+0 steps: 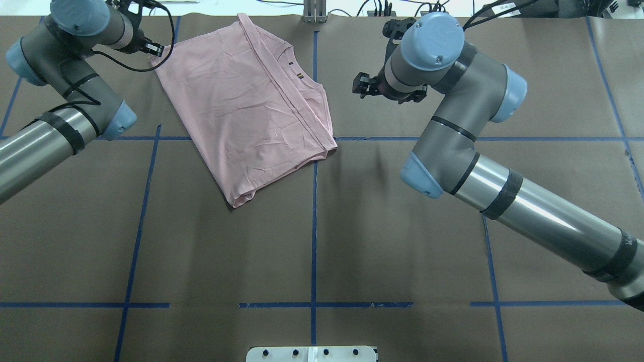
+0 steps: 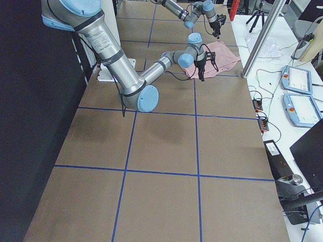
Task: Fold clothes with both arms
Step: 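Drag the folded shirt away with the left gripper while the right gripper approaches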
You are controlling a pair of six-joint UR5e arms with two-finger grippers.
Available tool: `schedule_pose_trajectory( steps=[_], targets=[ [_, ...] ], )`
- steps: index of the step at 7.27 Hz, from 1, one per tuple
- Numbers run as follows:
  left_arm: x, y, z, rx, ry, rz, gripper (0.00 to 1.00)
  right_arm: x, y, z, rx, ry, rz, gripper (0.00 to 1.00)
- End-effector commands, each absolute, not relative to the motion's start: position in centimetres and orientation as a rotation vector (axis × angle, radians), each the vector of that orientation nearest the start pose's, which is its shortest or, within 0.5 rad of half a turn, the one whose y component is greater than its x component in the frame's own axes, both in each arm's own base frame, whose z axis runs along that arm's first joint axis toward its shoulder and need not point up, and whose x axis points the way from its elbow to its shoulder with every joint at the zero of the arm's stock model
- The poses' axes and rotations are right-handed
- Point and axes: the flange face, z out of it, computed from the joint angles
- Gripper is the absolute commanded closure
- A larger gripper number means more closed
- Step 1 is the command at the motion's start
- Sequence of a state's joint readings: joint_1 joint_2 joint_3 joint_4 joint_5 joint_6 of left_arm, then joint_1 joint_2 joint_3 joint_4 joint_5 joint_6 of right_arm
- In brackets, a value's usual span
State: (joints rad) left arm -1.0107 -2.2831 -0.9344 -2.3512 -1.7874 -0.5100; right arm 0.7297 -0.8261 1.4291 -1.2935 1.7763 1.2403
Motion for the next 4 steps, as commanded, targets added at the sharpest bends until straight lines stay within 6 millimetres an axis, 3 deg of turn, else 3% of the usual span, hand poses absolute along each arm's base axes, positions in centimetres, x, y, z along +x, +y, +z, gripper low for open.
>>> schedule_pose_trajectory(
  steps=[1, 2, 4],
  targets=[
    [31.5, -72.8, 42.8, 0.652, 0.669, 0.153, 0.0, -55.7, -58.3, 20.1, 0.255, -0.839, 0.337, 0.29],
    [31.4, -72.8, 42.6, 0.655, 0.672, 0.153, 0.0, -58.0, -58.9, 19.6, 0.238, -0.815, 0.343, 0.29],
    [31.4, -72.7, 42.7, 0.653, 0.674, 0.146, 0.0, -60.6, -57.7, 19.6, 0.252, -0.791, 0.332, 0.29]
  ],
)
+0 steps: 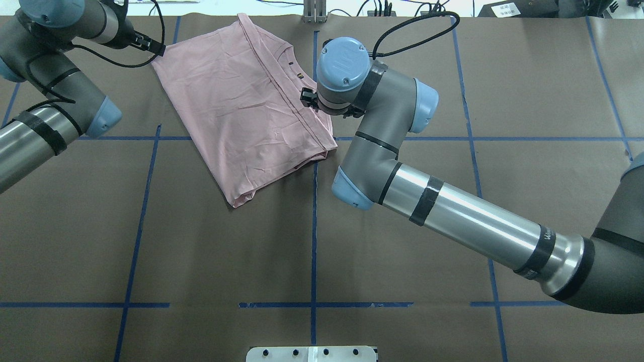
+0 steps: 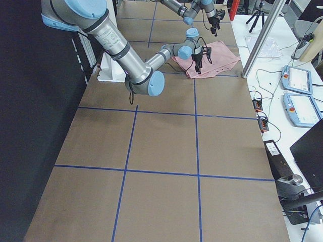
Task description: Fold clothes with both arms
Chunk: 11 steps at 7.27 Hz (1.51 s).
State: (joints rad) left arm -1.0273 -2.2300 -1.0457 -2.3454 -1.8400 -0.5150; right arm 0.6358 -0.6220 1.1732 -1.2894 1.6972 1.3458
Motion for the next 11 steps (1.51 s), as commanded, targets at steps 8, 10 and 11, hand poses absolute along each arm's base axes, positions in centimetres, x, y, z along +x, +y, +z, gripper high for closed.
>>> schedule_pose_trajectory(
  steps=[8, 10, 11],
  targets=[
    [31.4, -72.5, 43.0, 0.653, 0.676, 0.146, 0.0, -63.7, -57.1, 22.5, 0.262, -0.767, 0.319, 0.42],
    [31.4, -72.5, 43.2, 0.652, 0.675, 0.145, 0.0, -63.8, -57.0, 22.7, 0.262, -0.764, 0.319, 0.45],
    [31.4, -72.5, 43.3, 0.651, 0.674, 0.147, 0.0, -63.9, -57.0, 22.7, 0.262, -0.764, 0.319, 0.48]
  ],
)
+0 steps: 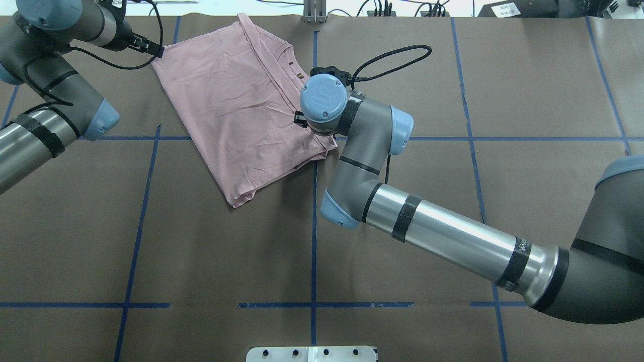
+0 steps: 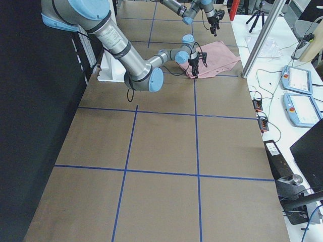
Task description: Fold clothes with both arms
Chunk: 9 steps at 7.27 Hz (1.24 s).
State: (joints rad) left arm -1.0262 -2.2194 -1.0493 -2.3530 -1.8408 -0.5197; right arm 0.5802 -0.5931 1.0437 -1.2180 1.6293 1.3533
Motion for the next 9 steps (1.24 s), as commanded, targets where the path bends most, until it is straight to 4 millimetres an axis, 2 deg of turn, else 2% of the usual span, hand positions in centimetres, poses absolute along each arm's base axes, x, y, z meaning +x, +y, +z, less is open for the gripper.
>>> schedule_pose_trajectory(
  steps=[1, 2, 5, 6, 8, 9],
  targets=[
    [31.4, -72.4, 43.4, 0.65, 0.673, 0.147, 0.0, -64.0, -56.9, 22.9, 0.254, -0.765, 0.339, 0.66],
    [31.4, -72.4, 43.4, 0.651, 0.674, 0.147, 0.0, -64.2, -56.6, 22.9, 0.249, -0.766, 0.347, 1.0],
    [31.4, -72.4, 43.3, 0.654, 0.676, 0.147, 0.0, -64.3, -56.3, 22.3, 0.263, -0.773, 0.377, 1.0],
    [31.3, -72.3, 42.6, 0.66, 0.68, 0.147, 0.0, -63.3, -55.8, 20.6, 0.273, -0.809, 0.374, 1.0],
    [31.4, -72.2, 42.0, 0.664, 0.683, 0.147, 0.0, -60.2, -53.0, 21.8, 0.278, -0.846, 0.363, 1.0],
    [31.5, -72.1, 41.6, 0.669, 0.689, 0.151, 0.0, -58.6, -50.5, 23.0, 0.282, -0.861, 0.357, 1.0]
  ],
)
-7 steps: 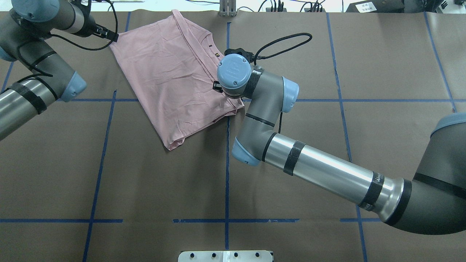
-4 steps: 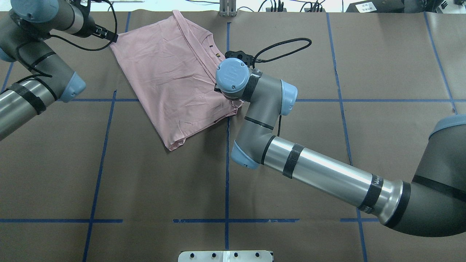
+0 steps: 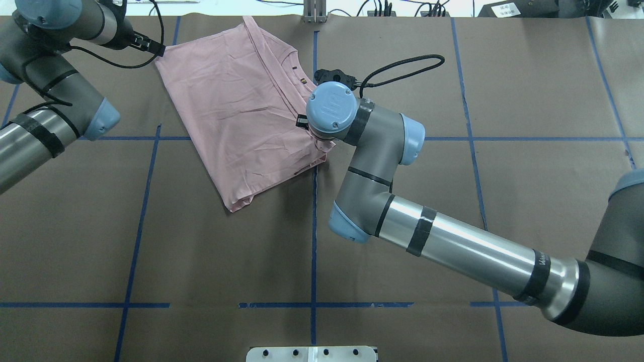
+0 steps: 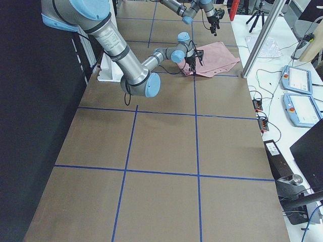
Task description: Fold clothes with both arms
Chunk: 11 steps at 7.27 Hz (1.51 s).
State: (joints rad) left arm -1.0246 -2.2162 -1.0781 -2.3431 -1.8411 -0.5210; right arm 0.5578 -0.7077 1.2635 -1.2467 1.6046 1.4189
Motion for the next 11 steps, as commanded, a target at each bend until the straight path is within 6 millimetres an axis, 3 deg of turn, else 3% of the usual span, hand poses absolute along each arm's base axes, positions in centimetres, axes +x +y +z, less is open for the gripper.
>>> schedule_pose_trajectory(
  steps=[1, 4, 5, 6, 7, 8, 9, 10, 11],
  targets=[
    [31.7, -71.8, 40.9, 0.678, 0.697, 0.155, 0.0, -56.8, -46.8, 24.1, 0.3, -0.889, 0.363, 1.0],
    [32.6, -70.9, 39.1, 0.654, 0.775, 0.148, 0.0, -53.8, -31.2, 25.8, 0.364, -0.923, 0.356, 1.0],
    [33.5, -69.9, 37.5, 0.654, 0.815, 0.137, 0.0, -54.0, -27.7, 26.8, 0.373, -0.922, 0.366, 1.0],
    [34.7, -67.5, 36.2, 0.61, 0.862, 0.113, 0.0, -54.5, -25.5, 27.3, 0.387, -0.919, 0.362, 1.0],
    [35.3, -64.9, 33.3, 0.571, 0.897, 0.075, 0.0, -54.9, -23.8, 28.1, 0.38, -0.918, 0.373, 1.0],
    [37.7, -59.0, 30.7, 0.503, 0.96, 0.049, 0.0, -54.9, -22.7, 27.7, 0.391, -0.933, 0.392, 1.0],
    [38.6, -52.9, 28.7, 0.453, 1.026, 0.04, 0.0, -54.4, -22.5, 27.7, 0.391, -0.935, 0.391, 1.0],
    [40.3, -46.4, 28.4, 0.371, 1.08, 0.014, 0.0, -54.3, -22.6, 27.5, 0.388, -0.939, 0.392, 1.0],
    [41.4, -41.1, 28.4, 0.332, 1.106, -0.023, 0.0, -54.1, -22.5, 27.4, 0.384, -0.944, 0.389, 1.0]
  ],
)
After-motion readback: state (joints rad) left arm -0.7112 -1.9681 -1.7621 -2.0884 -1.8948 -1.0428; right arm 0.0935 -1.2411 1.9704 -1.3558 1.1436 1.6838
